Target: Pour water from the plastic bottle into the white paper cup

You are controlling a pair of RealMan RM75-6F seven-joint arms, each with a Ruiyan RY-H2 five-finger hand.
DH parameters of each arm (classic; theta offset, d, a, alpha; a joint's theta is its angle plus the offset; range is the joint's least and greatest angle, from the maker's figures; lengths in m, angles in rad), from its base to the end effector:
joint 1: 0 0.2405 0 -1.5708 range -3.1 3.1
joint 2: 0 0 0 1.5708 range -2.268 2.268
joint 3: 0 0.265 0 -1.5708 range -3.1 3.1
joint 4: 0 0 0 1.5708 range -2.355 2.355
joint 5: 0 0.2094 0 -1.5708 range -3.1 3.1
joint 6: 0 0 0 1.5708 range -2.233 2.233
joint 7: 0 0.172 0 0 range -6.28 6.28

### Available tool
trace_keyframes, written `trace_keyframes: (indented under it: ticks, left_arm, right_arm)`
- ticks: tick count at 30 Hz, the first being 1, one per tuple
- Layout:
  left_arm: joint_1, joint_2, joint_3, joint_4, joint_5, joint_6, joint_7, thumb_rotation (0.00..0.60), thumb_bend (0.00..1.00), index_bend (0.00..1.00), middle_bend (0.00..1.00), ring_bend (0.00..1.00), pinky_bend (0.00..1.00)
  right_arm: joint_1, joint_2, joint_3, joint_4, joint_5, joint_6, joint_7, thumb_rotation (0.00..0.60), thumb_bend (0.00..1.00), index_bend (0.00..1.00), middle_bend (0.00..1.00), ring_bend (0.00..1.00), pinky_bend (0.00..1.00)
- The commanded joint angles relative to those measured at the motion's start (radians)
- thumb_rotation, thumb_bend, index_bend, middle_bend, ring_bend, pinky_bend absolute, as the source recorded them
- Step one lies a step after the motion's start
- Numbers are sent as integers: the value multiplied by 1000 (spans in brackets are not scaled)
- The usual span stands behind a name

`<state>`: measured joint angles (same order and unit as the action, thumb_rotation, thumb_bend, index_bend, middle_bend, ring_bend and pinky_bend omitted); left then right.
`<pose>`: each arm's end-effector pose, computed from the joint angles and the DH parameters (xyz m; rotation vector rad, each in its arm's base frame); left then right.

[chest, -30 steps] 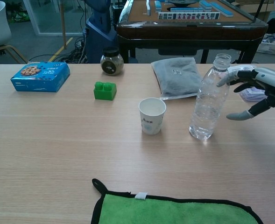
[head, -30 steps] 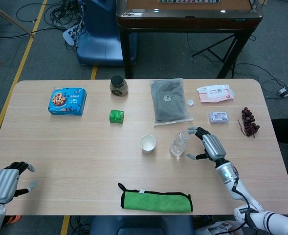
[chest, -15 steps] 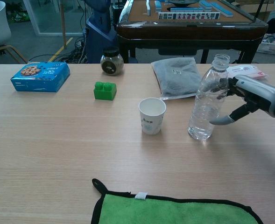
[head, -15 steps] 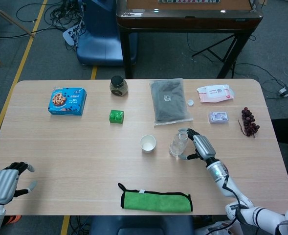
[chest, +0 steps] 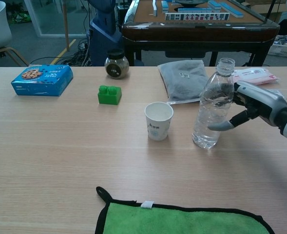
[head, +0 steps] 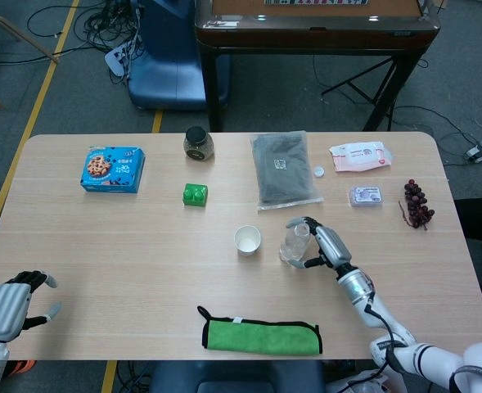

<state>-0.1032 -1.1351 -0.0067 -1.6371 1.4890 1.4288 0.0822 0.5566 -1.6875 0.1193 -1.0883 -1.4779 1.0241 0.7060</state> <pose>-0.3177 0.2051 0.1404 -1.4611 -0.9372 -0.8218 -0.2339 -0.3529 -0.0454 1.5139 -1.6244 1.3548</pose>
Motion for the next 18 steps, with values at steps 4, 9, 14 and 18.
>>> trace_keyframes:
  ticks: [4, 9, 14, 18]
  left_arm:
    - [0, 0, 0, 0, -1, -1, 0, 600, 199, 466, 415, 347, 526]
    - [0, 0, 0, -1, -1, -1, 1, 600, 199, 466, 415, 347, 526]
    - [1, 1, -1, -2, 0, 1, -1, 600, 199, 466, 415, 347, 526]
    - [1, 2, -1, -3, -2, 0, -3, 600, 199, 466, 415, 347, 526]
  right_arm:
    - [7, -15, -3, 22, 3, -5, 13, 600, 0, 287, 266, 172, 216]
    - [13, -25, -7, 38, 4, -10, 17, 600, 0, 287, 294, 202, 224]
    - [20, -38, -8, 53, 8, -21, 22, 600, 0, 298, 322, 231, 274]
    - [23, -48, -5, 65, 12, -19, 23, 600, 29, 349, 370, 282, 339]
